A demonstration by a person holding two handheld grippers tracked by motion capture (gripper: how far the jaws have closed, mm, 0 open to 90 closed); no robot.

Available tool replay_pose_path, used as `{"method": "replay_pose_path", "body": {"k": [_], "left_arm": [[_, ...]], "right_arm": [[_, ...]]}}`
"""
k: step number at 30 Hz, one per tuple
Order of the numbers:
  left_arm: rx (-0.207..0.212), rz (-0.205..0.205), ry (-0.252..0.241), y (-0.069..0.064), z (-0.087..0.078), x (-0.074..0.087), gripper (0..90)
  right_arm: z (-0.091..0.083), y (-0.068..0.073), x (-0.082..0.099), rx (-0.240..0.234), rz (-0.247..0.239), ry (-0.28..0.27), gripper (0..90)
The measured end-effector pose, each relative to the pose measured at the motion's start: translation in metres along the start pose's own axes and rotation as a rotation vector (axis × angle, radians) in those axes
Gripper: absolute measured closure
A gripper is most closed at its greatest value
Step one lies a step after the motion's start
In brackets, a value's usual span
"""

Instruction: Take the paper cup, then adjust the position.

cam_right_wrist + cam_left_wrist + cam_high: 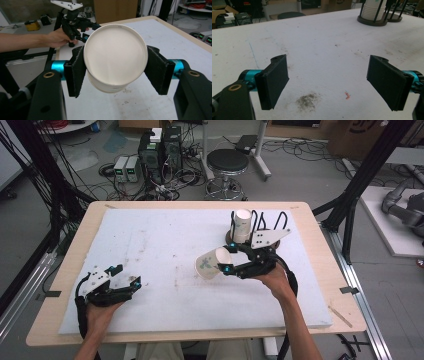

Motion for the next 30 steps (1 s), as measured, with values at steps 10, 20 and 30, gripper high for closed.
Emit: {"method": "replay_pose_path", "body": {"k": [10,20,30], "left_arm": [[0.002,-0.005,0.001,0.0002,0.0001,0.0,17.4],[0.023,-0.01,-0.014,0.0012,-0.0019,-0.0002,17.4],[0.035,-0.008,-0.008,0.0007,-0.0014,-0.0002,17.4]], "right_arm": [[0.0043,0.0011,0.0069,-0.043,-0.019,0.004,38.0],[0.005,-0.0023,0.0094,-0.047,-0.016,0.0,38.0],[0.0055,-0.0036,0.0103,-0.051,-0.012,-0.01,38.0]]}}
Point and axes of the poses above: each handheld gripper's, and its own axes: z roughly forward along the jaws, x roughly out of its underside, y roughly to its left, the point moved 4 cm from there along z, roughly forward along the jaws, and after that the axes turned 9 degrees about -z, right-handed, at the moved point
